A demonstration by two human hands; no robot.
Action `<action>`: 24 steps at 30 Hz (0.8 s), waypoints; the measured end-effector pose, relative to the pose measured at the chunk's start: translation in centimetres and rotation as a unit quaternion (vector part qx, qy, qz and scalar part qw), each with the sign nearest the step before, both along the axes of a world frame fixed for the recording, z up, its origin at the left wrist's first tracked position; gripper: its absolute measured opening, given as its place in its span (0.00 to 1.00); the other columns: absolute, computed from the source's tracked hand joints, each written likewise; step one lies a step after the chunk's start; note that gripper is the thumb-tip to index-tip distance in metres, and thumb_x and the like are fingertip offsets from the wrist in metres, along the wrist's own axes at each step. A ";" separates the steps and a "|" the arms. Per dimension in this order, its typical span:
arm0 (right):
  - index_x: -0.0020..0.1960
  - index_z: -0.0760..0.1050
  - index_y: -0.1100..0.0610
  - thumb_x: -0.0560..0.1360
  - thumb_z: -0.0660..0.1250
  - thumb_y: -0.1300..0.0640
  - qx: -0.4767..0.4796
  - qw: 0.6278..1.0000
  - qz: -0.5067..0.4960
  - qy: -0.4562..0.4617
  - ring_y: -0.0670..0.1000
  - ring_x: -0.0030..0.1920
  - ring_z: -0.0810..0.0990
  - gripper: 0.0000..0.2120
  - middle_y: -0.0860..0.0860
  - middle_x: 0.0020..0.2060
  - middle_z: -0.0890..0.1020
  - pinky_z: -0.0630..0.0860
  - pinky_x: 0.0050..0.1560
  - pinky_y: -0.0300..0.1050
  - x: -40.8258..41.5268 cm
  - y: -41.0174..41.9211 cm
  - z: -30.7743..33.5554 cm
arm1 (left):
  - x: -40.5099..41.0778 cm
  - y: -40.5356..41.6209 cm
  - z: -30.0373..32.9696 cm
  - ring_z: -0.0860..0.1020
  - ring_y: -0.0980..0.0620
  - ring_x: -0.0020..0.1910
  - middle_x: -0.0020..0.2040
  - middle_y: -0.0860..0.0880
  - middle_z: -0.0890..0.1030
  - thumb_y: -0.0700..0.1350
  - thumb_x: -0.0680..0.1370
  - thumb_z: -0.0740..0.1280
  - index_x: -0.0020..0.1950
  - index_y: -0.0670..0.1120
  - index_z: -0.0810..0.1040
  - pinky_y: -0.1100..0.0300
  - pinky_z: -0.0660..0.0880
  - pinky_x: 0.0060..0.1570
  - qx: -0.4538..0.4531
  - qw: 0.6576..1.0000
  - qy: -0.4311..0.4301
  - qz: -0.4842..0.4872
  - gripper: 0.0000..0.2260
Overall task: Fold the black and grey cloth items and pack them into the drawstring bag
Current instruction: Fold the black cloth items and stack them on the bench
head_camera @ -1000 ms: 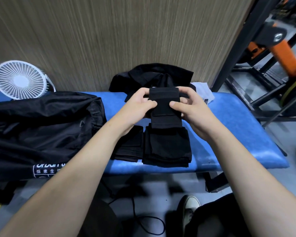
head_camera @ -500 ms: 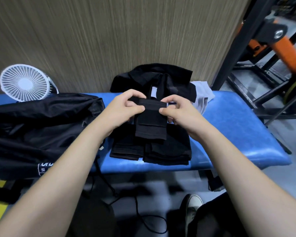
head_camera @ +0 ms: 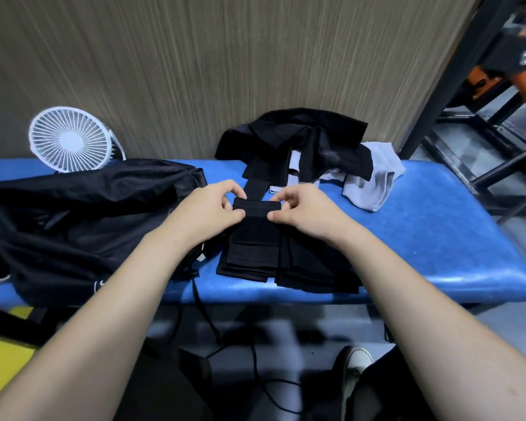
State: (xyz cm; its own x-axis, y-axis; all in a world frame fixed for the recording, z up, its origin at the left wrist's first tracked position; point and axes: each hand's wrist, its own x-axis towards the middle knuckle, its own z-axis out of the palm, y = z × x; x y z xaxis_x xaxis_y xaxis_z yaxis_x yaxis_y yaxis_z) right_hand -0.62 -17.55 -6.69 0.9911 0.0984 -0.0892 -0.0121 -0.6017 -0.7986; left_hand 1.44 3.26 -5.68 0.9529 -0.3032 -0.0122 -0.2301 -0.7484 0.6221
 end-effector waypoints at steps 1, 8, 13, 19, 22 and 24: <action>0.48 0.81 0.53 0.73 0.74 0.54 -0.022 1.000 0.008 -0.004 0.46 0.31 0.73 0.05 0.47 0.31 0.78 0.72 0.40 0.43 0.1 0.1 -0.1 | -0.1 -0.1 0.0 0.74 0.61 0.30 0.33 0.54 0.79 0.47 0.75 0.70 0.51 0.56 0.77 0.63 0.69 0.36 0.012 1.000 0.000 0.001 0.07; 0.55 0.81 0.50 0.74 0.73 0.47 -0.194 0.979 0.033 -0.056 0.49 0.51 0.74 0.12 0.43 0.40 0.75 0.69 0.58 0.46 0.1 0.6 -0.5 | -0.1 -0.5 -0.6 0.75 0.56 0.45 0.47 0.53 0.77 0.47 0.76 0.70 0.57 0.52 0.79 0.63 0.66 0.40 0.097 0.995 -0.017 -0.006 0.10; 0.58 0.80 0.49 0.75 0.70 0.42 -0.225 0.972 0.053 -0.054 0.51 0.57 0.72 0.15 0.46 0.46 0.76 0.66 0.64 0.49 0.6 0.6 -0.8 | 0.2 -0.7 -1.1 0.76 0.55 0.53 0.52 0.53 0.71 0.50 0.77 0.69 0.60 0.52 0.78 0.63 0.67 0.50 0.096 0.995 -0.017 0.002 0.12; 0.50 0.82 0.49 0.77 0.68 0.46 -0.065 0.997 -0.019 -0.032 0.50 0.42 0.79 0.08 0.51 0.43 0.84 0.75 0.48 0.48 1.2 -0.6 0.1 | 1.3 -1.2 -0.7 0.73 0.57 0.46 0.48 0.52 0.75 0.46 0.79 0.66 0.60 0.52 0.78 0.64 0.65 0.44 0.023 0.998 -0.056 0.035 0.10; 0.50 0.81 0.52 0.78 0.68 0.50 -0.003 0.997 -0.069 -0.041 0.44 0.39 0.77 0.07 0.47 0.43 0.84 0.74 0.45 0.42 2.3 -1.5 0.2 | 2.6 -2.0 -0.7 0.75 0.56 0.50 0.53 0.53 0.74 0.46 0.79 0.66 0.59 0.53 0.77 0.66 0.68 0.49 -0.024 0.996 -0.065 0.059 0.09; 0.53 0.81 0.52 0.78 0.68 0.51 0.025 0.994 -0.097 -0.038 0.49 0.47 0.81 0.07 0.51 0.49 0.84 0.75 0.51 0.43 3.2 -1.8 0.1 | 3.4 -2.5 -1.0 0.74 0.51 0.60 0.57 0.53 0.73 0.46 0.78 0.66 0.60 0.54 0.77 0.61 0.68 0.58 -0.024 0.996 -0.061 0.063 0.11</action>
